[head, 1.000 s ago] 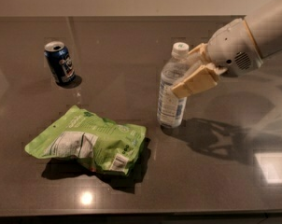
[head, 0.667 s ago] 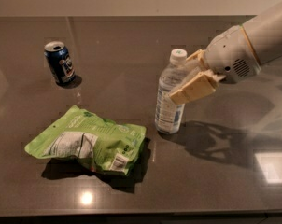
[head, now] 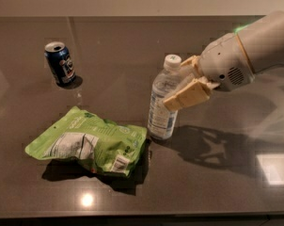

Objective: Move blue plastic bottle near green rice chip bag

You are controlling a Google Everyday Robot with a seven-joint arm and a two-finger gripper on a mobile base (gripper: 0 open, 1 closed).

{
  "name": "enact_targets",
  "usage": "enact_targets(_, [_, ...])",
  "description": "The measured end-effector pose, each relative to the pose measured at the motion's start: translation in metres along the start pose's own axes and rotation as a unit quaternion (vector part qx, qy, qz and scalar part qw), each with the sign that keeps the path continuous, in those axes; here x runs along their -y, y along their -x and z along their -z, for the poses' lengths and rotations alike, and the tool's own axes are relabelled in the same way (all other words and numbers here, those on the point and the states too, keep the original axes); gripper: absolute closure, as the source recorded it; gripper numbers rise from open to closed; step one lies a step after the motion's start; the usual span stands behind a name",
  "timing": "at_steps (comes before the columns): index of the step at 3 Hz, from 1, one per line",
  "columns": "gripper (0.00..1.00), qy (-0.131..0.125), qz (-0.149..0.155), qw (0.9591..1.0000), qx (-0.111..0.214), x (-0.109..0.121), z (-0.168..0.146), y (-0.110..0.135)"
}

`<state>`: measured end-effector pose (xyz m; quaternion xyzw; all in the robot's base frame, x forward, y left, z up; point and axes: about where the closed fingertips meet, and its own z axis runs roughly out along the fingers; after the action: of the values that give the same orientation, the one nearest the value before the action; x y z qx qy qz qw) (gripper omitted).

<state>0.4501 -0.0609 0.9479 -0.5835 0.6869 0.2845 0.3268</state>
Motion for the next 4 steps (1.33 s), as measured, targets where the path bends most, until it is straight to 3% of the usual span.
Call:
enact_targets(1, [0.83,-0.002,0.006,0.9999,-0.009,-0.0035,-0.0054,-0.0018])
enact_targets(4, [0.13,-0.001,0.007,0.9997,-0.025,-0.0051,-0.0130,-0.0081])
